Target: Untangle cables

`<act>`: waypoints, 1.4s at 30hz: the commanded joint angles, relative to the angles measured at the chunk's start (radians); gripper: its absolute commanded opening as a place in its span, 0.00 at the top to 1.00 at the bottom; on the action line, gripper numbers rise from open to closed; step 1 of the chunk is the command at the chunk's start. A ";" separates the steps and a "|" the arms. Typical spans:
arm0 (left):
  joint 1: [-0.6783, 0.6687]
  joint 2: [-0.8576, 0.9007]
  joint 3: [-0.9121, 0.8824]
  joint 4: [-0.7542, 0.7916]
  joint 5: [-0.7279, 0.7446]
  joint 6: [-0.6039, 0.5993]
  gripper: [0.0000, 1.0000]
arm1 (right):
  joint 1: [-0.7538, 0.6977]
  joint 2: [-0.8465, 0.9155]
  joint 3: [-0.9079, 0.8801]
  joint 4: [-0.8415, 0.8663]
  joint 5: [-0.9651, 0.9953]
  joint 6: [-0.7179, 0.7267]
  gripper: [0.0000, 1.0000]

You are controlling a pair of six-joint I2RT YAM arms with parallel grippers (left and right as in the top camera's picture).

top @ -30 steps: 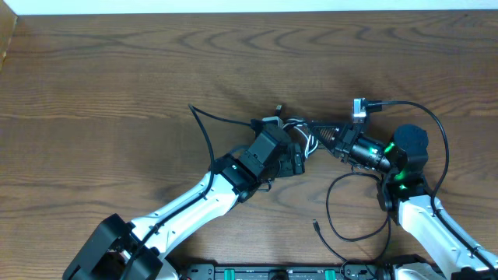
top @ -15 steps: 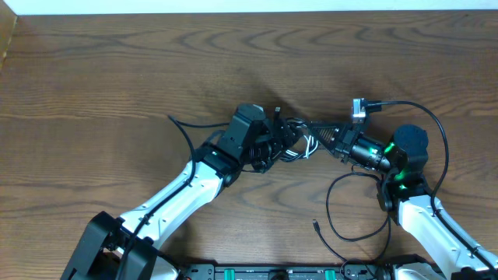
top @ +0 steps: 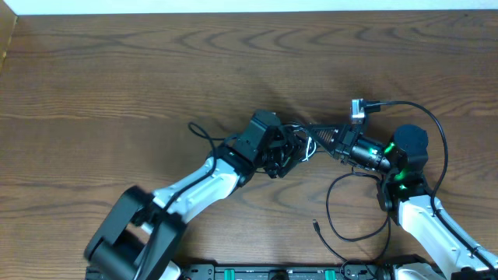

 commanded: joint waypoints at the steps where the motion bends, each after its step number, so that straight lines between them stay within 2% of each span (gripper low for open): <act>1: 0.001 0.053 0.004 0.039 0.005 -0.013 0.53 | -0.003 -0.011 0.003 0.006 -0.029 -0.016 0.99; 3: 0.001 0.072 0.004 0.058 0.006 -0.013 0.59 | -0.003 -0.011 0.003 0.006 -0.034 -0.016 0.99; 13: 0.001 0.079 0.004 0.060 0.005 0.004 0.60 | -0.003 -0.011 0.003 0.006 -0.042 -0.017 0.99; 15: 0.001 0.079 0.004 0.062 0.005 0.004 0.66 | -0.003 -0.011 0.003 0.006 -0.044 -0.017 0.99; 18: 0.006 0.079 0.004 0.063 0.005 0.008 0.68 | -0.003 -0.011 0.003 0.006 -0.045 -0.017 0.99; 20: 0.019 0.079 0.004 0.062 0.005 0.019 0.67 | -0.003 -0.011 0.003 0.006 -0.052 -0.017 0.99; 24: 0.056 0.079 0.004 0.062 0.006 0.061 0.53 | -0.003 -0.011 0.003 0.006 -0.055 -0.025 0.99; 30: 0.070 0.079 0.004 0.062 0.010 0.068 0.53 | -0.003 -0.011 0.003 0.006 -0.055 -0.027 0.99; 31: 0.070 0.079 0.004 0.062 0.009 0.069 0.54 | -0.003 -0.011 0.003 0.006 -0.055 -0.035 0.99; 37: 0.092 0.079 0.004 0.066 0.009 0.068 0.91 | -0.003 -0.011 0.003 0.005 -0.055 -0.041 0.99; 42: 0.103 0.079 0.004 0.066 0.010 0.068 0.92 | -0.003 -0.011 0.003 0.002 -0.055 -0.052 0.99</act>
